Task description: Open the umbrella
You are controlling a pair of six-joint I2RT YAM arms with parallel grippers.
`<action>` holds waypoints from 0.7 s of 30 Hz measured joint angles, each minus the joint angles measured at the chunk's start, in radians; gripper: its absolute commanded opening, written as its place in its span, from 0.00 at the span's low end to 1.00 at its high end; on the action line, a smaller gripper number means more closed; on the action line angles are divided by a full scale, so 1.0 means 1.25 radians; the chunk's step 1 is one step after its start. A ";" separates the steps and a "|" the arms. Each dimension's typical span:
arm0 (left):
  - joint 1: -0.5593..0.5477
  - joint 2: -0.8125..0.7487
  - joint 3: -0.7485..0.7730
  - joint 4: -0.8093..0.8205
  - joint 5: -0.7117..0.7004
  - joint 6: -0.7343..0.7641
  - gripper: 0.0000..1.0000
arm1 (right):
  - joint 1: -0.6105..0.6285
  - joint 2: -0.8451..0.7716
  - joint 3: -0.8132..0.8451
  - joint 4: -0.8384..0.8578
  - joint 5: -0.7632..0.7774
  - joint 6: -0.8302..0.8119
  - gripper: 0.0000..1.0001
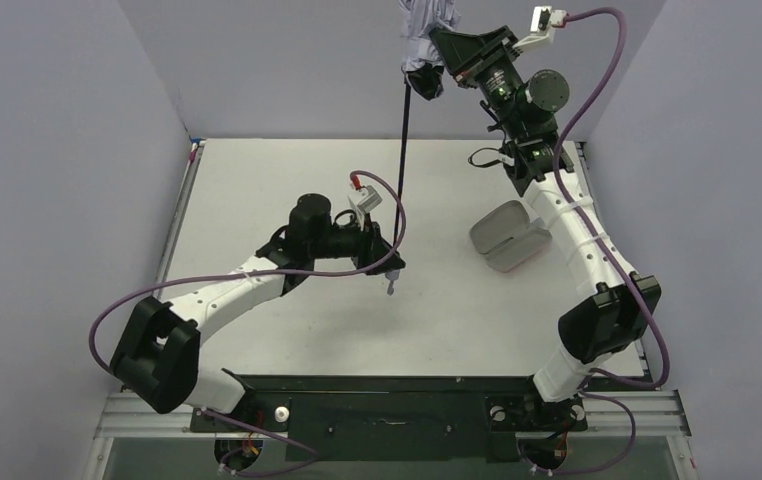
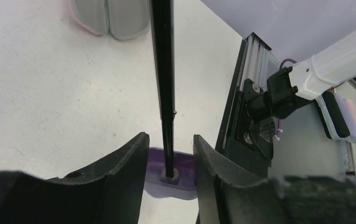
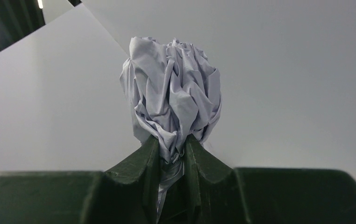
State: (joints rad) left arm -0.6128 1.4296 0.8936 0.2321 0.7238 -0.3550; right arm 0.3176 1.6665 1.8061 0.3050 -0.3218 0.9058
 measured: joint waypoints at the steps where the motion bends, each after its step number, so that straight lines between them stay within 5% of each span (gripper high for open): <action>1: 0.000 -0.005 0.007 -0.016 -0.002 -0.002 0.56 | 0.000 -0.003 -0.010 0.019 -0.007 0.003 0.00; 3: 0.009 -0.028 0.016 -0.060 -0.003 -0.010 0.76 | 0.000 -0.018 -0.052 0.072 -0.019 0.013 0.00; 7: 0.065 -0.082 0.053 -0.096 0.008 -0.041 0.87 | 0.000 -0.074 -0.162 0.135 -0.064 0.027 0.00; 14: 0.222 -0.111 0.221 -0.078 0.011 -0.065 0.95 | 0.016 -0.132 -0.285 0.187 -0.164 0.055 0.00; 21: 0.222 -0.062 0.302 0.009 0.018 -0.144 0.97 | 0.046 -0.138 -0.321 0.209 -0.251 0.079 0.00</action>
State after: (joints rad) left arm -0.3351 1.3518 1.2705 0.2436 0.7460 -0.5354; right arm 0.3756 1.4944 1.4052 0.5659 -0.6350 1.0050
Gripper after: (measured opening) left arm 0.971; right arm 0.171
